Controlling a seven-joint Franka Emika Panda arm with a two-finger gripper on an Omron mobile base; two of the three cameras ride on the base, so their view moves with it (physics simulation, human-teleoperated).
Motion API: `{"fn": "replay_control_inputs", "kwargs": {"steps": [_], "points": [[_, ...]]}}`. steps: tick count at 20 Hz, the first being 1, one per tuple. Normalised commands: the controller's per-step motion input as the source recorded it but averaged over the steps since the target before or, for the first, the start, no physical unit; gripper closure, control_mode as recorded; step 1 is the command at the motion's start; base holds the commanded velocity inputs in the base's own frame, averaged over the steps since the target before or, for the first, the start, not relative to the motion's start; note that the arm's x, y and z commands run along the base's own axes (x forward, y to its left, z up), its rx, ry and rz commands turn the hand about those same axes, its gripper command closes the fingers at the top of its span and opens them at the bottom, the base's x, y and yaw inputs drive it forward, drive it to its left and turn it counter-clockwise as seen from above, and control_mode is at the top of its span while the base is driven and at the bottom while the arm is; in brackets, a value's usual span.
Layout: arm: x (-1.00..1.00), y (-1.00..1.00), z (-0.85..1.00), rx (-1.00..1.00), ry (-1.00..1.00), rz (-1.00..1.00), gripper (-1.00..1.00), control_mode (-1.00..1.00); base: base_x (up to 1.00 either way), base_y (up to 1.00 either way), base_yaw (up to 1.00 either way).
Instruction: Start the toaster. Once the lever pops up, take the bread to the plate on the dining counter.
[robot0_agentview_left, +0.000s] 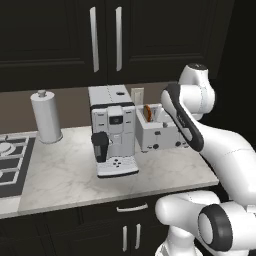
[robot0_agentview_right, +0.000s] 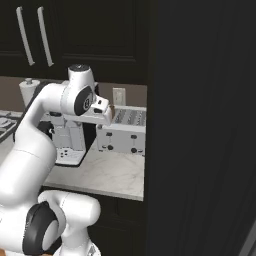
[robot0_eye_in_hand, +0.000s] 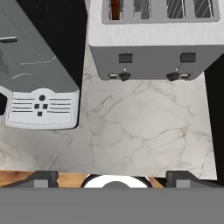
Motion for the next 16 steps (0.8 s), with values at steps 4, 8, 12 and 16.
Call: {"fn": "replay_control_inputs", "kwargs": {"steps": [4,8,12,16], "points": [[0.00,-0.15,-0.38,0.00,0.00,0.00,-1.00,-1.00,0.00,0.00,0.00],[0.03,-0.02,-0.35,0.00,0.00,0.00,-1.00,-1.00,0.00,0.00,0.00],[0.03,-0.07,-0.26,0.00,0.00,0.00,-1.00,-1.00,0.00,0.00,0.00],[0.14,-0.02,-0.16,0.00,0.00,0.00,-1.00,-1.00,0.00,0.00,0.00]]}}
